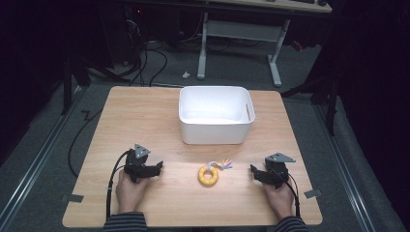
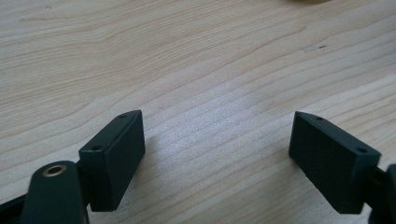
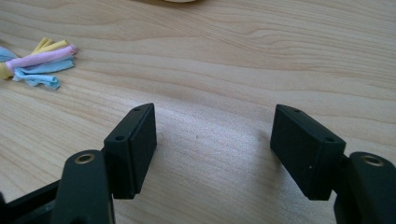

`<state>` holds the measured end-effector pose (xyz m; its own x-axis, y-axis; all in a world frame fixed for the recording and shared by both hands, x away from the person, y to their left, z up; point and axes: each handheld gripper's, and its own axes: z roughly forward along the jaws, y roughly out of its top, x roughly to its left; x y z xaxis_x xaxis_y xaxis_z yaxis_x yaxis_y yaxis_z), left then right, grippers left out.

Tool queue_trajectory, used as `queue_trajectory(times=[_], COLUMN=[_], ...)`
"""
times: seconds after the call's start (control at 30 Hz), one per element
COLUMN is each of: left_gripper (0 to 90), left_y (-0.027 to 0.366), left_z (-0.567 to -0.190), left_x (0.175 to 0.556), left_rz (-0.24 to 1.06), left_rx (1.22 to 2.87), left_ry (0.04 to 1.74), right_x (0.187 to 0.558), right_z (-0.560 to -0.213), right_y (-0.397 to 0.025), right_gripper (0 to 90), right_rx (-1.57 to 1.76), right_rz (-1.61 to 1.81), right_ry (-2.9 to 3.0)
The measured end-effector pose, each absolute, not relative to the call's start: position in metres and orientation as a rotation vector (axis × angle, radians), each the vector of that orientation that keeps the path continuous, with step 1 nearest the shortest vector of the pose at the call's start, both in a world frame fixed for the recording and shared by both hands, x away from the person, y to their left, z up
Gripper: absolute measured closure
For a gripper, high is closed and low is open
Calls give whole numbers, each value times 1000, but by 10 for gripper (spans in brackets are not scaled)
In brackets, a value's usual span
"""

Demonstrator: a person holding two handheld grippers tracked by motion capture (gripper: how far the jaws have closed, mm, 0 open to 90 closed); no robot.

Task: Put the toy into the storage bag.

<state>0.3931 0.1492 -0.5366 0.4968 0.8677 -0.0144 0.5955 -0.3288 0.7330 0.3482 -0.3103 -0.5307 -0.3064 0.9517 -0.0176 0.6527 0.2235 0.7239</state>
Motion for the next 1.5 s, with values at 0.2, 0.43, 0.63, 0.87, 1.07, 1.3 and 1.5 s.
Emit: queue_trajectory(times=[0.2, 0.43, 0.63, 0.87, 1.07, 1.3, 1.5], left_gripper=[187, 187, 187, 187, 187, 187, 187], left_y=[149, 149, 149, 149, 149, 149, 149], left_z=[-537, -537, -537, -537, -537, -537, -537], left_x=[393, 393, 393, 393, 393, 393, 393], left_rz=[505, 505, 504, 504, 504, 504, 504], left_rx=[2051, 2051, 2051, 2050, 2049, 2049, 2050], left_ry=[1198, 1198, 1198, 1198, 1199, 1199, 1199], right_x=[348, 349, 348, 349, 348, 348, 350], right_z=[-531, -531, -531, -530, -530, -524, -517], right_y=[-310, -310, -309, -309, -308, -313, -313], right_gripper=[320, 320, 318, 308, 298, 309, 321], right_rx=[1477, 1455, 1459, 1463, 1472, 1509, 1514], right_rz=[858, 865, 866, 856, 848, 795, 769], right_ry=[2039, 2060, 2059, 2069, 2058, 2093, 2140])
